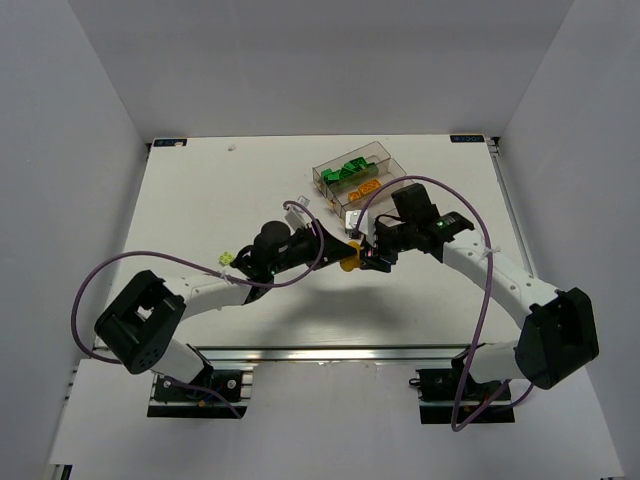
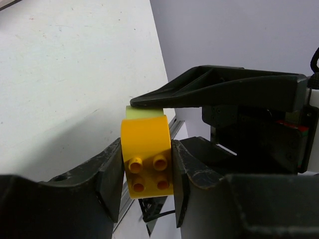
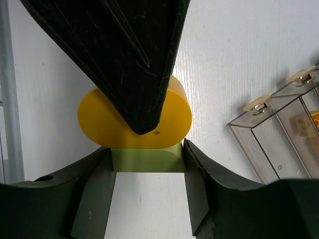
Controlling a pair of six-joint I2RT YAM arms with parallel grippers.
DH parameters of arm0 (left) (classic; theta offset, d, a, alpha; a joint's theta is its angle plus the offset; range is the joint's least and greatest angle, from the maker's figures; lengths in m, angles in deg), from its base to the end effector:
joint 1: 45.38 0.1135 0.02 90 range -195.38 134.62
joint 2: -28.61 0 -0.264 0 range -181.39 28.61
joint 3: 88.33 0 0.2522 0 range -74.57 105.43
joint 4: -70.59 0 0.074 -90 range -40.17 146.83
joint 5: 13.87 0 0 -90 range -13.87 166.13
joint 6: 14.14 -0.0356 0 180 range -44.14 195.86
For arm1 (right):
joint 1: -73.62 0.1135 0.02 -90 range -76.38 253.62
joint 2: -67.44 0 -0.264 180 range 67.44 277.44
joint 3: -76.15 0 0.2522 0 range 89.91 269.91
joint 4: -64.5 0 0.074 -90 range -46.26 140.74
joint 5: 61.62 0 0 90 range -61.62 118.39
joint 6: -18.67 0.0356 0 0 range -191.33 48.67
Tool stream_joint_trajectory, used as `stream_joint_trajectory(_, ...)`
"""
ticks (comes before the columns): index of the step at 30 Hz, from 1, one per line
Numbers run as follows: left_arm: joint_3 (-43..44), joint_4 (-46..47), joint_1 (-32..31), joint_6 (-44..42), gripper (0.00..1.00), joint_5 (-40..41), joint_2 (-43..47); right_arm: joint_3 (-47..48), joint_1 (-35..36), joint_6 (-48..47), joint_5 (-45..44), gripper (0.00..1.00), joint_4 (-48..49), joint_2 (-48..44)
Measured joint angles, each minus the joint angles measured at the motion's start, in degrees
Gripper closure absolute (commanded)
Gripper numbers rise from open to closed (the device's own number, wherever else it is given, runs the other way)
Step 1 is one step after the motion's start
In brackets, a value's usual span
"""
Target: Sort the legos into containers by color
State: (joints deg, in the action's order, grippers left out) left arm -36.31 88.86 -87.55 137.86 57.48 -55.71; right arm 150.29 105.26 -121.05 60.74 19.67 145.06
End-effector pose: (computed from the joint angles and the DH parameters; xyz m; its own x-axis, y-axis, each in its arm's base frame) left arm 0.2233 -0.2176 0.2153 -0.8490 -0.3597 -0.3870 0.2479 0.3756 -0.8930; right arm 0.2321 0.1654 0.2783 0.1582 -0.6594 -0.7349 -0.9674 0.0454 -0.2490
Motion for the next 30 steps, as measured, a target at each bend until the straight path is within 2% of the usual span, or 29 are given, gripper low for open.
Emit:
stream_joint_trajectory(1,0.00,0.15,0.07,0.02,0.93,-0.13,-0.20,0.00,0.00,0.00,-0.11,1.00,0.00,0.02)
stream_joint_trajectory(3,0.02,0.55,0.07,0.15,0.95,-0.20,-0.57,-0.02,0.00,-0.11,-0.57,1.00,-0.04,0.02)
stream_joint_trajectory(4,0.04,0.55,0.07,0.17,0.99,-0.15,-0.59,-0.07,-0.02,-0.26,-0.68,1.00,-0.02,0.02)
stream_joint_trajectory(11,-1.99,0.39,1.11,-0.07,1.00,0.09,1.29,-3.10,-0.55,-1.99,-0.22,1.00,2.54,-1.70)
stream_joint_trajectory(20,-5.38,-1.18,6.08,-0.68,1.00,1.55,8.61,-6.29,-7.10,-2.93,-1.79,1.00,2.89,-2.78)
stream_joint_trajectory(23,-6.86,-2.16,6.16,-0.92,1.00,2.19,10.86,-5.86,-8.70,0.22,-2.08,1.00,4.92,-0.76)
stream_joint_trajectory(30,-8.55,-6.62,6.38,-2.21,1.00,5.18,16.63,0.15,-10.60,17.46,-7.82,0.99,14.45,7.96)
